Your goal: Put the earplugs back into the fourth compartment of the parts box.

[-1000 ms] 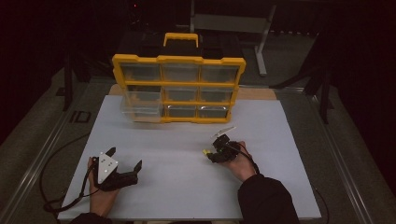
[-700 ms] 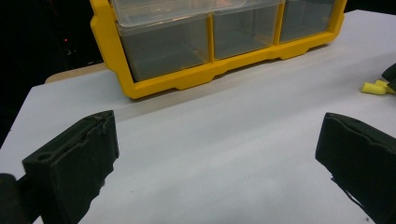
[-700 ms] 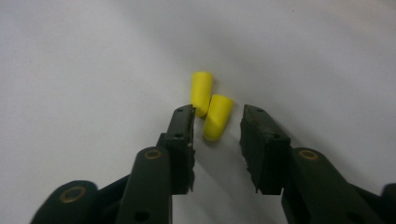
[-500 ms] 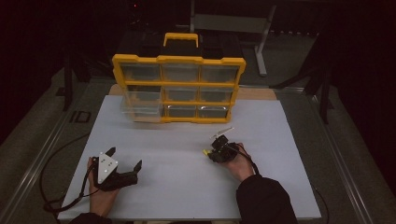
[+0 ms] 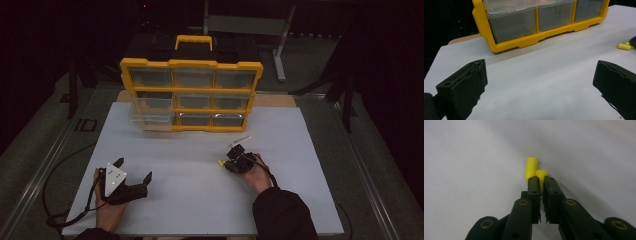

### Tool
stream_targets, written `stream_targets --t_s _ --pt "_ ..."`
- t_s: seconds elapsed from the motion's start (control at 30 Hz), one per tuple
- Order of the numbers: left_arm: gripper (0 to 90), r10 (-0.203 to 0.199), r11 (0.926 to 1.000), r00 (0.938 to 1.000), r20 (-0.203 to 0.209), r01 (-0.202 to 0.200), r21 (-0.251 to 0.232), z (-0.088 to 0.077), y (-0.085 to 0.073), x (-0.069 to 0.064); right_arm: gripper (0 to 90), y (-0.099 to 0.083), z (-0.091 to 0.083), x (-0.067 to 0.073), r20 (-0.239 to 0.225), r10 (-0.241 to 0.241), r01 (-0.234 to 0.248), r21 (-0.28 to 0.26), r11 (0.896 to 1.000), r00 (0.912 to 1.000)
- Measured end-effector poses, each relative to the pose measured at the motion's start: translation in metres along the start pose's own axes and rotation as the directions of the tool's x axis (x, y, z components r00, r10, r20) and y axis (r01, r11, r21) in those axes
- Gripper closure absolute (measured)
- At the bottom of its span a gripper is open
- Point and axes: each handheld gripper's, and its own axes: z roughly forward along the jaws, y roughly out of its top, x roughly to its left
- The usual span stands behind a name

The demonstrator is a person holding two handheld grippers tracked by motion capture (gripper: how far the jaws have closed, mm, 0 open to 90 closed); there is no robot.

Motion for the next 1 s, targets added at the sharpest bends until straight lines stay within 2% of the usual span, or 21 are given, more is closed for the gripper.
stream_targets --t_s 0.43,1.0 --pt "0.0 0.0 1.0 1.0 -0.001 0.0 0.0 0.0 0.0 0.0 87.3 0.0 -0.007 -0.001 0.024 0.011 -0.01 -0.025 1.0 0.9997" --pt "0.0 0.001 1.0 1.0 0.0 -0.001 -0.001 0.001 0.0 -0.001 87.2 0.002 -0.019 -0.002 0.014 0.025 -0.025 -0.055 0.998 0.9996"
